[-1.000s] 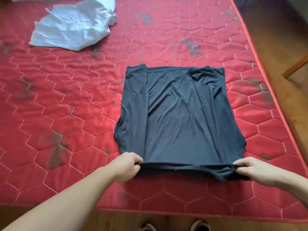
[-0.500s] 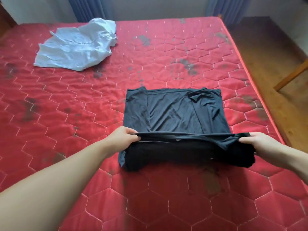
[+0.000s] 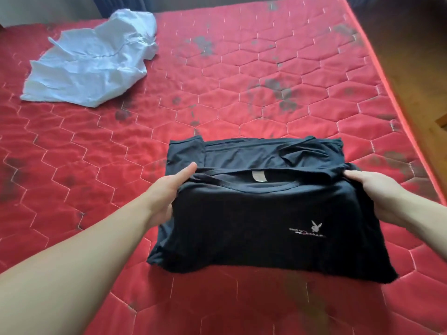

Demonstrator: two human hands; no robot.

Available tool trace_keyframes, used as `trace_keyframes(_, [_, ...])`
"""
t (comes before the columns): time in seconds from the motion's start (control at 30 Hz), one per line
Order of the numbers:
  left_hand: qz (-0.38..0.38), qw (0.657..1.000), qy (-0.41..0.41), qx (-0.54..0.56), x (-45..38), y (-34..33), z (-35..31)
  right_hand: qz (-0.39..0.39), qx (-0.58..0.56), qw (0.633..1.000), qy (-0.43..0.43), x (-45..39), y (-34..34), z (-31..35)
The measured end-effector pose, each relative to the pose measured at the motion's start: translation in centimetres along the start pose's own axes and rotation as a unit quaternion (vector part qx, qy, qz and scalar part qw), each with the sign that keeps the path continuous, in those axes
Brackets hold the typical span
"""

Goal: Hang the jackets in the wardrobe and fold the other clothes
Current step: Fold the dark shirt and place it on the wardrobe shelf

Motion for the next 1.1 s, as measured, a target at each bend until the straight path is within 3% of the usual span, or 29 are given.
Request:
trace_keyframes(0.07, [0.035, 0.999, -0.018, -0.003, -1.3, 0.1, -0.5, -0.003, 0.022, 1.0, 0.008, -1.9, 0.2, 0.4])
trace_keyframes(0.23, [-0.041, 0.996, -0.071, 0.017, -4.7, 0.9, -1.6, 0.046, 0.123, 0.991, 0.04, -4.6, -0.3, 0.9])
trace_keyframes(0.37, [-0.06, 0.995, -0.082, 0.024, -7.0, 1.3, -3.5, 0.019, 0.101, 0.991, 0.083, -6.7, -0.6, 2.0])
trace_keyframes(0.5, [-0.1, 0.989, -0.11, 0.022, -10.0, 1.9, -6.0, -0.064, 0.064, 0.987, 0.13, -8.7, -1.7, 3.7])
trace_keyframes(0.57, [-0.143, 0.982, -0.122, -0.007, -12.3, 2.6, -6.4, -0.118, 0.127, 0.975, 0.139, -9.7, -2.4, 3.8])
trace_keyframes(0.67, [-0.219, 0.957, -0.096, -0.163, -15.1, 4.1, -5.3, -0.119, 0.285, 0.946, 0.099, -11.2, -3.6, 2.9])
trace_keyframes(0.77, [-0.198, 0.962, -0.079, -0.168, -16.6, 4.5, -3.7, -0.093, 0.347, 0.929, 0.084, -12.0, -4.3, 2.1])
trace_keyframes(0.93, [-0.185, 0.968, -0.154, -0.075, -17.0, 5.5, -4.9, -0.141, 0.317, 0.921, 0.179, -12.4, -4.9, 2.6])
trace_keyframes(1.1, [-0.236, 0.935, -0.199, -0.174, -17.5, 5.8, -6.1, -0.135, 0.349, 0.92, 0.121, -13.5, -5.4, 2.8])
Point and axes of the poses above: each hand's wrist, its own x-axis away from the middle knuckle, its own y-axis out of the back of the hand, z = x × y, the point moved 3 cm from there along -x, towards the middle knuckle, and after that the axes turned 5 degrees about x, right-handed, at the moved point
